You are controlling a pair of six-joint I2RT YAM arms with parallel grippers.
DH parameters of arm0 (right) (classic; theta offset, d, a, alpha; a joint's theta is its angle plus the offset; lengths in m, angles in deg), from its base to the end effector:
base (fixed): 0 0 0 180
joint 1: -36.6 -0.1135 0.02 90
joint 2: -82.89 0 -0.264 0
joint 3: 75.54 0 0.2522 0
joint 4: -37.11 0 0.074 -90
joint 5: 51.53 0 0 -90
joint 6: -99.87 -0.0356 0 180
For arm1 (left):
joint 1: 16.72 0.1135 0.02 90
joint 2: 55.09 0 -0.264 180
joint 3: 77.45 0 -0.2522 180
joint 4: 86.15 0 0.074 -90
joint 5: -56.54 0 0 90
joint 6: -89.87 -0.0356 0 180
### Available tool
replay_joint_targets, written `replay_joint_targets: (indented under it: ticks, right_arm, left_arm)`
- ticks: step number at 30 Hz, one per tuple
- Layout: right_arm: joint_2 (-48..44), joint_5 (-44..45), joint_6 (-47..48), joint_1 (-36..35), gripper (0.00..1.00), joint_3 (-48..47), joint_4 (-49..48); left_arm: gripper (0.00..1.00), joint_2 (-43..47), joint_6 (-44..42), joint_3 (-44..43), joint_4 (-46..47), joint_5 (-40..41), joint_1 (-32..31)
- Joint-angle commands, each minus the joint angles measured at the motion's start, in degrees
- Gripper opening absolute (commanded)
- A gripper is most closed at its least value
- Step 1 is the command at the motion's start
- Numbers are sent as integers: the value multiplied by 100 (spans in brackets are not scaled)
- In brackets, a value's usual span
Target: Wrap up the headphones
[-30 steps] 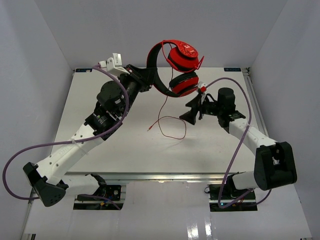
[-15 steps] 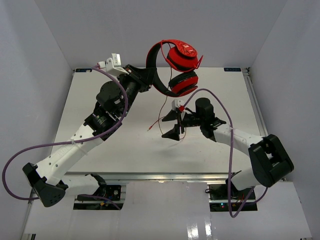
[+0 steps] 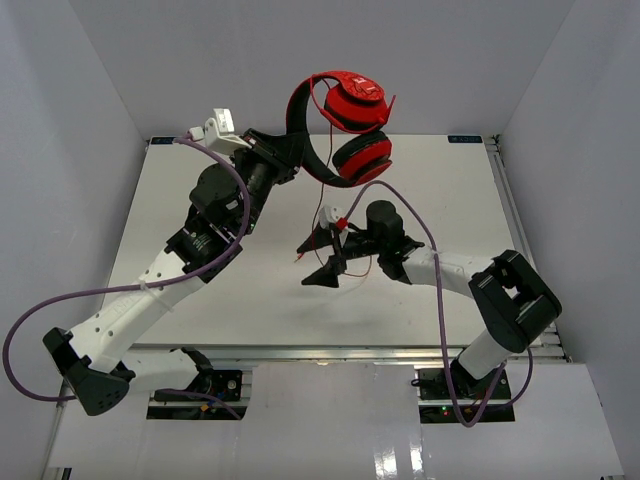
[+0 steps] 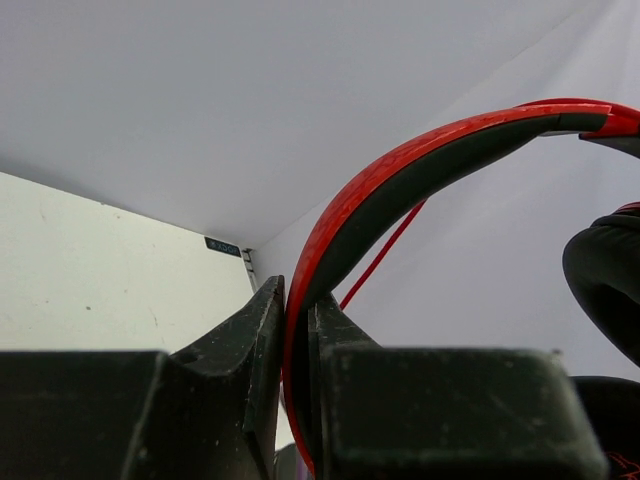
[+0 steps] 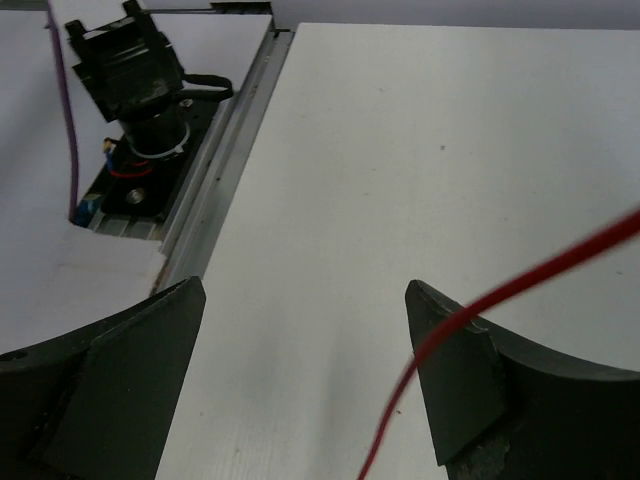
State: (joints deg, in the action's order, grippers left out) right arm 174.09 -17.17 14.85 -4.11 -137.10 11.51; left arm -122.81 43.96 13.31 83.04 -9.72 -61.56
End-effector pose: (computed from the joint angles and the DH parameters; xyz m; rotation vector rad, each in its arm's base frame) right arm 0.2375 0.2431 0.2461 -1.3346 1.1590 1.2501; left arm 0.1939 -0.1726 0.4701 -0.3534 1.4324 -0.9944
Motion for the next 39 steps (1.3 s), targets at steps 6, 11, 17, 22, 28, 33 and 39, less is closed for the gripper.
replay_joint_targets:
  ticks: [6, 11, 17, 22, 28, 33, 39]
  right_arm:
    - [-407, -1305, -112, -339, 65, 1085, -719]
    - [-985, -1475, 1093, -644, 52, 1277, 917]
    - [-1664, -981, 2066, -650, 23, 1156, 2921]
    - [-2144, -238, 2423, -641, 8, 385, 4643]
    - [-2604, 1370, 3058, -641, 8, -239, 6077]
    - [-2599, 2272, 3279, -647, 8, -511, 6554]
    - [-2087, 1730, 3472, -632, 15, -522, 6498]
  left_arm:
    - [0, -37, 492, -756, 655, 1329, -16]
    - [0, -324, -62, -1277, 920, 1903, 56]
    - [0, -412, -1291, -1335, 1872, 2826, 198]
    - [0, -395, -1716, -978, 2077, 3090, 716]
    - [0, -174, -1267, -346, 1563, 2956, 1365]
    - [0, -23, -1052, 265, 1564, 2656, 1615]
    - [0, 182, -459, 35, 1410, 1375, 1663]
